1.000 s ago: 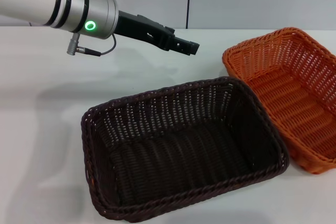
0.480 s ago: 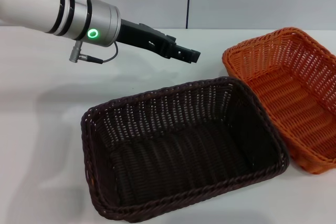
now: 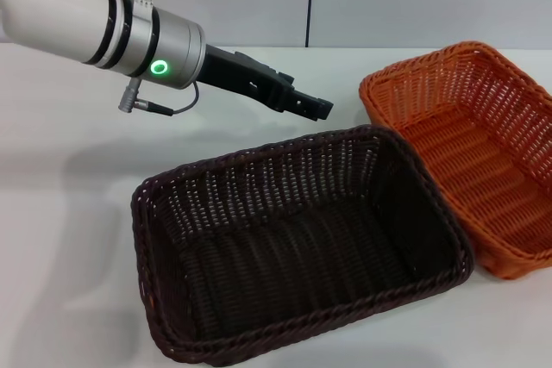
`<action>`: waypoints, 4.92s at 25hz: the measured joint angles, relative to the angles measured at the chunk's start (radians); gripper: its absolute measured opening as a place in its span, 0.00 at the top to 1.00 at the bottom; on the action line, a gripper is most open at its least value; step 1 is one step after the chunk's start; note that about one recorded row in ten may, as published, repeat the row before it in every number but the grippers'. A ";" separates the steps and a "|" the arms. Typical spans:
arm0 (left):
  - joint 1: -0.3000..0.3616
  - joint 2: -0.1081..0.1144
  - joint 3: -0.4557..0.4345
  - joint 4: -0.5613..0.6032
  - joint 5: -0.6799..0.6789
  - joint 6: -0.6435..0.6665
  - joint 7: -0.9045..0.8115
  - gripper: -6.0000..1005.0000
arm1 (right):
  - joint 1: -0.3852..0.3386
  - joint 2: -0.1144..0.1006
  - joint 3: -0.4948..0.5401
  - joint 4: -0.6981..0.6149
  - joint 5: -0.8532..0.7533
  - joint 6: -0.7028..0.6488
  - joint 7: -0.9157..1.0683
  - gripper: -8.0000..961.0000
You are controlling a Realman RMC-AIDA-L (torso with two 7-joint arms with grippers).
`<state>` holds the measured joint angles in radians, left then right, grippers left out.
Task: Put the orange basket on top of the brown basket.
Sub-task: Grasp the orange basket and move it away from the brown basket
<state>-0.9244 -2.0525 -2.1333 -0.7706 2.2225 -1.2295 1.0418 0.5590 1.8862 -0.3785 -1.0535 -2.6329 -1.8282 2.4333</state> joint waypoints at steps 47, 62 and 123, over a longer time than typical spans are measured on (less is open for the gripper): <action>-0.028 -0.004 0.023 0.040 -0.006 0.031 0.011 0.14 | -0.078 -0.011 0.001 0.197 0.153 0.332 -0.069 0.35; -0.030 -0.005 0.036 0.044 -0.008 0.060 0.010 0.14 | -0.098 -0.015 0.046 0.198 0.192 0.365 -0.085 0.55; -0.009 -0.008 0.036 0.057 -0.111 0.145 0.014 0.14 | -0.205 -0.018 0.104 0.200 0.317 0.599 -0.211 0.84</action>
<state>-0.9334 -2.0601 -2.0968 -0.7132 2.1116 -1.0849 1.0554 0.3539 1.8680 -0.2743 -0.8532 -2.3163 -1.2297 2.2225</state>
